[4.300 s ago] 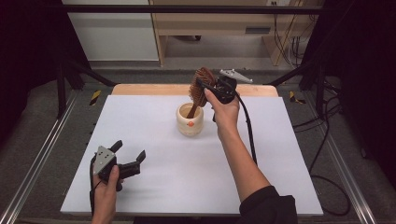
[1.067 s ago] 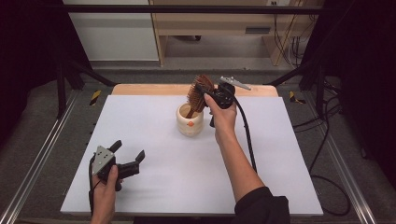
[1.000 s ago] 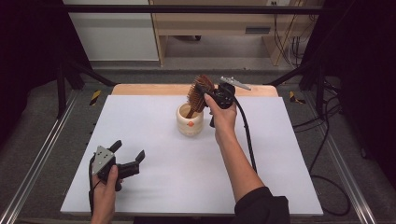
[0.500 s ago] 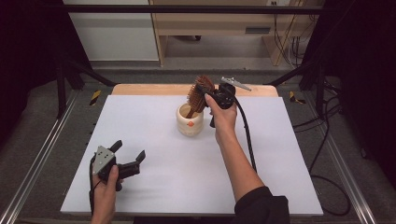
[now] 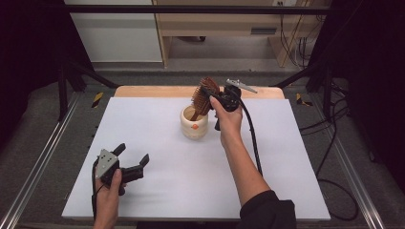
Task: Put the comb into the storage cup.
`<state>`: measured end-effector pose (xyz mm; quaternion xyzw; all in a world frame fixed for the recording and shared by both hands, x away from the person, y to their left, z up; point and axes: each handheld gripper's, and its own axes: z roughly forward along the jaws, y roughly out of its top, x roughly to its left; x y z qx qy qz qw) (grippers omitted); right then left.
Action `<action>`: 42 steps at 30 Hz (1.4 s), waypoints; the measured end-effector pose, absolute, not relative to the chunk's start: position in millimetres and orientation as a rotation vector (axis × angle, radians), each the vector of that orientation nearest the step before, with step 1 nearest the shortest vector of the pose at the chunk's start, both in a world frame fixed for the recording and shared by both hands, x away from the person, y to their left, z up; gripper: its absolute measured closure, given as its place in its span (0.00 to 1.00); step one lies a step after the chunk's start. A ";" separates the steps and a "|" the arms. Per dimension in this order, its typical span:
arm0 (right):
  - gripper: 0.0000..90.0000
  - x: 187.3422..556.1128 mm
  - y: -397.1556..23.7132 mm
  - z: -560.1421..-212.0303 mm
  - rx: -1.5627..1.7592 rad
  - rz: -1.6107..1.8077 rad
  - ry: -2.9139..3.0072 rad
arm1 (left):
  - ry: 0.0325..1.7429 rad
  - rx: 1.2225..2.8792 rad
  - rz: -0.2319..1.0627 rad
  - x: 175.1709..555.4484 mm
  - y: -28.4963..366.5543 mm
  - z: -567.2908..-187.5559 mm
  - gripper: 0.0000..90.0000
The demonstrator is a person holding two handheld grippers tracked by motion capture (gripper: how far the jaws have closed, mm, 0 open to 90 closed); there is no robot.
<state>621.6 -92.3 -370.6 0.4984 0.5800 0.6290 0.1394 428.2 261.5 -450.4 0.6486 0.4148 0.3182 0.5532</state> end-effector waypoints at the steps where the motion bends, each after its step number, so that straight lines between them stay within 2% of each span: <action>1: 0.56 621.5 -92.3 -370.5 1.443 1.818 1.676 | 0.980 1.533 0.752 428.2 261.5 -450.4 0.02; 42: 0.55 623.1 -96.2 -376.8 1.474 1.845 1.674 | 0.978 1.535 0.752 428.2 261.3 -450.5 0.02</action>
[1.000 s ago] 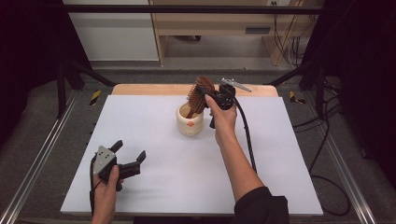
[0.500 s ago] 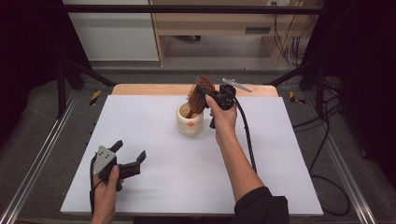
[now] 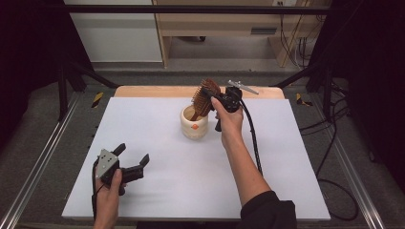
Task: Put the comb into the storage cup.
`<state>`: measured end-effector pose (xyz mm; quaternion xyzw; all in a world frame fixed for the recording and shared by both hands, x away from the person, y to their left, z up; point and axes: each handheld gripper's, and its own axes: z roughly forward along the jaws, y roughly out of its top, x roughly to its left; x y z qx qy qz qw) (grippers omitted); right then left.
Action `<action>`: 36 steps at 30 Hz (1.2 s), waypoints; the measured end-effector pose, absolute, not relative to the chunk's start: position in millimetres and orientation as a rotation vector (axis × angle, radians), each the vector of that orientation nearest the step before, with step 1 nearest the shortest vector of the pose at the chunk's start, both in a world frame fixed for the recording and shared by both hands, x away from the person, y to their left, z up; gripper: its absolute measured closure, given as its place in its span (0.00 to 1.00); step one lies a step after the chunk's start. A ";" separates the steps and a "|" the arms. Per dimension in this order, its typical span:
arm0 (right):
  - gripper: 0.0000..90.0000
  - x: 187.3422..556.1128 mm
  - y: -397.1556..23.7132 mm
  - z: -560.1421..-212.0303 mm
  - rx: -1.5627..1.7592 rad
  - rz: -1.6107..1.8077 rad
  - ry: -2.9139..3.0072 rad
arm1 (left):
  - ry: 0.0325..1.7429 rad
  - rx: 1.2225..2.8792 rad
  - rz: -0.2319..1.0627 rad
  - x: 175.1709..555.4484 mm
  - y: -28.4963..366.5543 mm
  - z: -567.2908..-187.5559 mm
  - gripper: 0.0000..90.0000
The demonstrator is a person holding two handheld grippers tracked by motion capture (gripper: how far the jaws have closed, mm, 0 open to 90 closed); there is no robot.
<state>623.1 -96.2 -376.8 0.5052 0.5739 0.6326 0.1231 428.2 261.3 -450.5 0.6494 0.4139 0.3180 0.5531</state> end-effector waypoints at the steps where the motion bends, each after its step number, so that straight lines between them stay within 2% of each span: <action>1: 0.55 623.0 -96.2 -376.7 1.478 1.846 1.674 | 0.978 1.535 0.752 428.2 261.3 -450.5 0.02; 36: 0.51 623.9 -99.5 -377.0 1.495 1.851 1.683 | 0.976 1.540 0.751 428.4 260.6 -450.7 0.02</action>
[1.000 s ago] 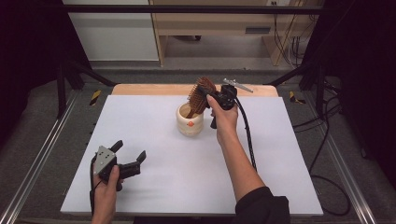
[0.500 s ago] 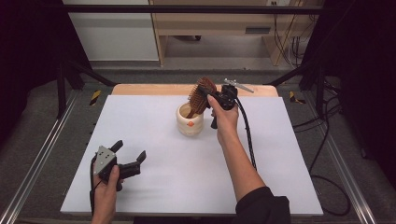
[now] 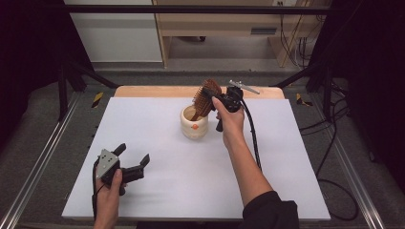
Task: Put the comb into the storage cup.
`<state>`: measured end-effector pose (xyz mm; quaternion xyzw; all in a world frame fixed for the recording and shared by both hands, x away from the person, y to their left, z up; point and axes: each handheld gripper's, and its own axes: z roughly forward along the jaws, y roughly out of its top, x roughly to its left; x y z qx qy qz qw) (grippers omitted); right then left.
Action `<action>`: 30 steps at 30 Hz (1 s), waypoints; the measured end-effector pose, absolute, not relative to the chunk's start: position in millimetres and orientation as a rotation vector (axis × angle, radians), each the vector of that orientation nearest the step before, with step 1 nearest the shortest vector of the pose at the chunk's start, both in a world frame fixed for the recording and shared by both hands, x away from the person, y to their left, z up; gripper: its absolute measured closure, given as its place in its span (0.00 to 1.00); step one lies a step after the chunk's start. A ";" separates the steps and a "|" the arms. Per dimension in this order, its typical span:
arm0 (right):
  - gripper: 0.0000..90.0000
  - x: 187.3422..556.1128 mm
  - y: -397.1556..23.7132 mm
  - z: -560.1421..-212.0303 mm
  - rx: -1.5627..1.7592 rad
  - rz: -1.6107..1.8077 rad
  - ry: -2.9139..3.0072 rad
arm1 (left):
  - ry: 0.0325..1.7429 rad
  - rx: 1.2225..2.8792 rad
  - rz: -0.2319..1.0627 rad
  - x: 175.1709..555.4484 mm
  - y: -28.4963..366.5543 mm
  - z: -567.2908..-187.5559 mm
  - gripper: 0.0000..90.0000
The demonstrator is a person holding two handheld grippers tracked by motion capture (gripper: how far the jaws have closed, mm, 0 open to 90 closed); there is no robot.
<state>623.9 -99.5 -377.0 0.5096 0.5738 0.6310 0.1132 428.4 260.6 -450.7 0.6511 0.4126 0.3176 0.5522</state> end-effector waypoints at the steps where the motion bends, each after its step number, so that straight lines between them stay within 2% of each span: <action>1: 0.50 623.9 -99.7 -376.8 1.499 1.847 1.685 | 0.976 1.540 0.751 428.4 260.6 -450.7 0.02; 12: 0.43 623.1 -103.1 -374.8 1.475 1.805 1.725 | 0.976 1.541 0.753 428.4 259.5 -450.9 0.02; 23: 0.21 619.4 -97.2 -365.6 1.415 1.683 1.788 | 0.977 1.538 0.756 428.1 260.6 -450.4 0.02; 30: 0.16 616.7 -96.4 -361.5 1.377 1.609 1.815 | 0.980 1.536 0.756 428.2 261.3 -450.5 0.02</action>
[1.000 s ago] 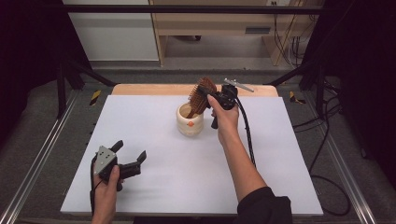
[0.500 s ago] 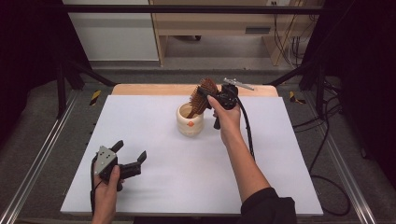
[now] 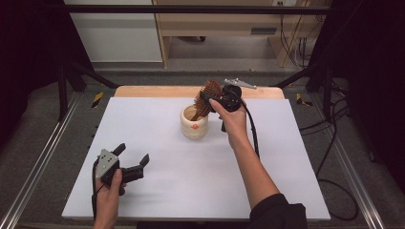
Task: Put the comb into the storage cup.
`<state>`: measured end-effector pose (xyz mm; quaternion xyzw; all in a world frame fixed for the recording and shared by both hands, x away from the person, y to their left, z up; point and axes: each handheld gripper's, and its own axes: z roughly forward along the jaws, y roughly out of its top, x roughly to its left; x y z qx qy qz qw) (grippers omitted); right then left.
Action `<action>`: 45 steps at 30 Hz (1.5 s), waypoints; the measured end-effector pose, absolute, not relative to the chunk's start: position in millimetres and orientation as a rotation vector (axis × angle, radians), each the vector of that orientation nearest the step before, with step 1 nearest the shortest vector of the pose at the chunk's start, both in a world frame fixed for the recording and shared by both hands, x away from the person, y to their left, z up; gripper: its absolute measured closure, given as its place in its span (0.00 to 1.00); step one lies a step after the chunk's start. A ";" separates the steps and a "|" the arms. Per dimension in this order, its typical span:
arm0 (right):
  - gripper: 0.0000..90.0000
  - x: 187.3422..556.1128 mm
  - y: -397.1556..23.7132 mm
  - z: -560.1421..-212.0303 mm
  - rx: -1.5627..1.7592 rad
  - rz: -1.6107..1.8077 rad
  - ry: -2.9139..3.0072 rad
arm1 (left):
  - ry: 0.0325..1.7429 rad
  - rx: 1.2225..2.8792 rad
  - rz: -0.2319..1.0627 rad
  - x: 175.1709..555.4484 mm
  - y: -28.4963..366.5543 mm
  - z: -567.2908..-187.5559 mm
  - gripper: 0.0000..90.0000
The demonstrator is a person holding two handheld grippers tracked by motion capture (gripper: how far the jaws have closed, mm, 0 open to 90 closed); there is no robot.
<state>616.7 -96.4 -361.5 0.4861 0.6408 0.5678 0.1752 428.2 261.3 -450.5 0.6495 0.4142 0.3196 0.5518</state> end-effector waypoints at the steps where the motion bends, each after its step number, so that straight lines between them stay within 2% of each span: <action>1: 0.14 615.9 -96.6 -360.1 1.369 1.598 1.816 | 0.981 1.537 0.756 428.4 261.3 -450.6 0.02; 15: 0.07 604.4 -104.9 -347.3 1.276 1.548 1.821 | 0.983 1.532 0.759 428.4 262.3 -450.2 0.02; 45: 0.09 593.9 -127.3 -333.0 1.223 1.545 1.812 | 1.001 1.526 0.762 428.1 264.3 -450.5 0.02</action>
